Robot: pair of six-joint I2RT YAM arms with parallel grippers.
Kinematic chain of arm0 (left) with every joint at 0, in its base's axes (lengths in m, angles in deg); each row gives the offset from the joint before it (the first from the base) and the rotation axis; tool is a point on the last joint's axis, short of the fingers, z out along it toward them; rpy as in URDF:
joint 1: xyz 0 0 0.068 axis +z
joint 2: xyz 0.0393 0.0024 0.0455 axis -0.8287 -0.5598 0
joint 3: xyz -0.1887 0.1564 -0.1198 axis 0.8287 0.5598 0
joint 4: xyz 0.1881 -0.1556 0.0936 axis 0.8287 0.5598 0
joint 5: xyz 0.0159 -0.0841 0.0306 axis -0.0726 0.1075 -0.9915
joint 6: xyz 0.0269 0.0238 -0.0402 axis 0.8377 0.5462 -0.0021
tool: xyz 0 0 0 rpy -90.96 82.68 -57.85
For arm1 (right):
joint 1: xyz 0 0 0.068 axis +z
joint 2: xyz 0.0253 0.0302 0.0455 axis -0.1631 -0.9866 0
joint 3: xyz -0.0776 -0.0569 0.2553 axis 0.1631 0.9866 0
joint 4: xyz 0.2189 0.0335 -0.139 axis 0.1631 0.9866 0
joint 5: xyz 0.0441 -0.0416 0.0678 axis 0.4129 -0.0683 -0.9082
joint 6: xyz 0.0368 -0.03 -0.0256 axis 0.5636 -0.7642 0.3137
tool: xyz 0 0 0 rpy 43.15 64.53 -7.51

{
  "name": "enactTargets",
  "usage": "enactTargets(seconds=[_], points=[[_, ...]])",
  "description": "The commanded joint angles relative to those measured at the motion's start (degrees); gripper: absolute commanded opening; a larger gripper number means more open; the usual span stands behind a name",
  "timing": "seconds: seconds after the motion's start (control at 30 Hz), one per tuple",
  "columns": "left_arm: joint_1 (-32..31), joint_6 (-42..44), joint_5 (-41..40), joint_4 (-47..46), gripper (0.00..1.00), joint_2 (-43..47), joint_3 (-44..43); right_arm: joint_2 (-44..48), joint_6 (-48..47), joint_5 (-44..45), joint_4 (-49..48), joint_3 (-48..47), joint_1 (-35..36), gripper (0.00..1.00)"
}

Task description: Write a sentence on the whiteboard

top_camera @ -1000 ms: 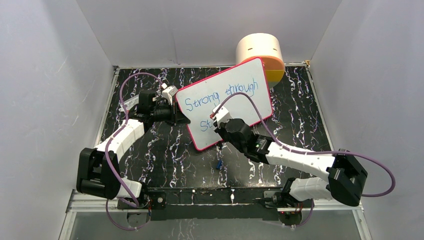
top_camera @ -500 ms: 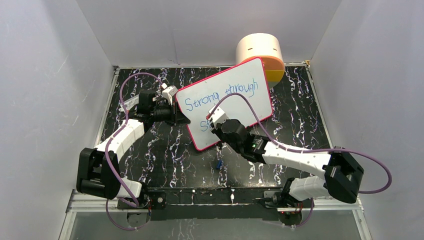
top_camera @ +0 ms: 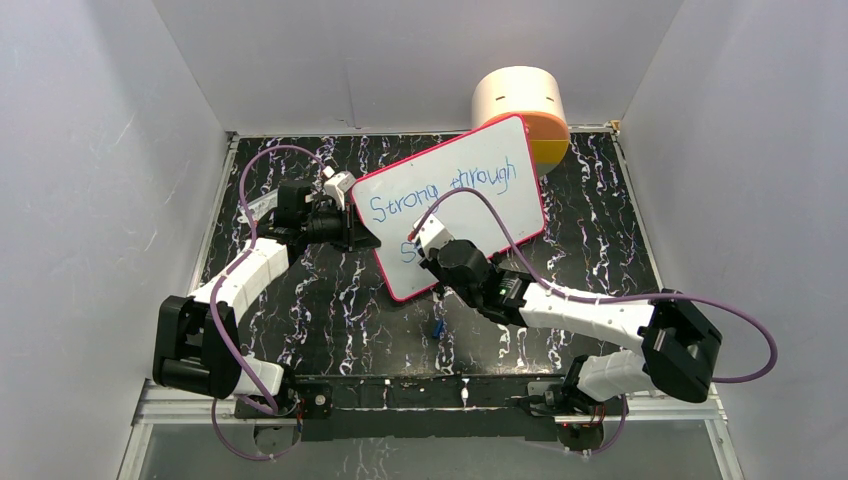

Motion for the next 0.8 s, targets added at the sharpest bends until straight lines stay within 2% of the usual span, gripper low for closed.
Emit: enactTargets(seconds=[0.0, 0.77], points=[[-0.01, 1.47, -2.65, 2.73, 0.0, 0.05, -0.49, -0.49, -0.29, 1.61, -1.87, -3.17, 0.32, 0.0], [-0.07, 1.47, -3.06, 2.73, 0.0, -0.21, -0.43, -0.04, 2.19, 2.09, 3.72, -2.05, 1.56, 0.0]])
